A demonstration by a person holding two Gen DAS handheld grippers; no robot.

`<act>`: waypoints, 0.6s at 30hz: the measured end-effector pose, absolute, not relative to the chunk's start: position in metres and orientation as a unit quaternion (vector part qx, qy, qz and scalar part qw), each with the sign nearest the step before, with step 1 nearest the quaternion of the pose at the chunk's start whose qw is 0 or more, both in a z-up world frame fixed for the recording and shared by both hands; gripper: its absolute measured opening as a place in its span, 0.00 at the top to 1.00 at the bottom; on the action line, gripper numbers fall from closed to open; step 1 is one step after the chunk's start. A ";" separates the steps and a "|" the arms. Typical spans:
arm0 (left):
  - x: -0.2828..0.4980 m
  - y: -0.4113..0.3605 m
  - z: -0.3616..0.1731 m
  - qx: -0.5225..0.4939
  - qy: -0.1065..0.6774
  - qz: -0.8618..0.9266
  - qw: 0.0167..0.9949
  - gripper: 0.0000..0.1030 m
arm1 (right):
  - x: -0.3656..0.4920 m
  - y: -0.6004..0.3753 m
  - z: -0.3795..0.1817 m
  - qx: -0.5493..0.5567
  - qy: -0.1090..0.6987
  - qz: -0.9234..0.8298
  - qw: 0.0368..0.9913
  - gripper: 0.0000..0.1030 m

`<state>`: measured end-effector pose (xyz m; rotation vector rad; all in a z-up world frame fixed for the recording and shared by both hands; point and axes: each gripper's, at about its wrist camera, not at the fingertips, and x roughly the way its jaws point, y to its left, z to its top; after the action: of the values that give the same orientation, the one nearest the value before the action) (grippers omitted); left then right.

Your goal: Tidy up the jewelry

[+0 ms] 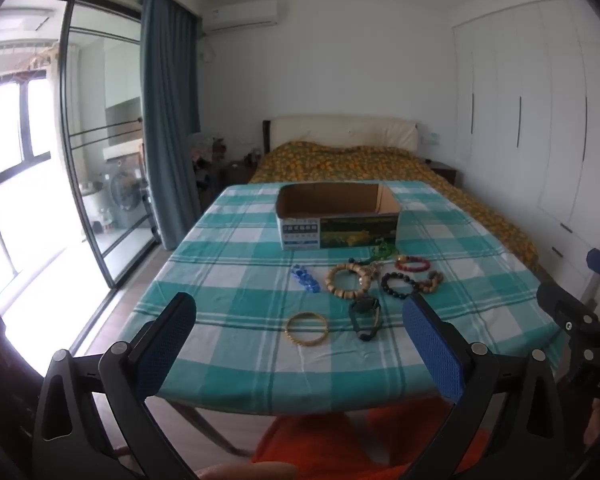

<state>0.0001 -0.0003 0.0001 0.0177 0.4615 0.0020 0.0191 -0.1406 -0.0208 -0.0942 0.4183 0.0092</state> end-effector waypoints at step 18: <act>-0.003 -0.004 -0.004 0.016 0.228 0.001 0.973 0.00 | 0.019 -0.141 -0.021 -0.047 0.207 0.005 0.977 0.00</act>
<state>-0.0028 -0.0044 -0.0044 0.0314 0.4606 0.0023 0.0188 -0.1405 -0.0211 -0.0949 0.4171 0.0100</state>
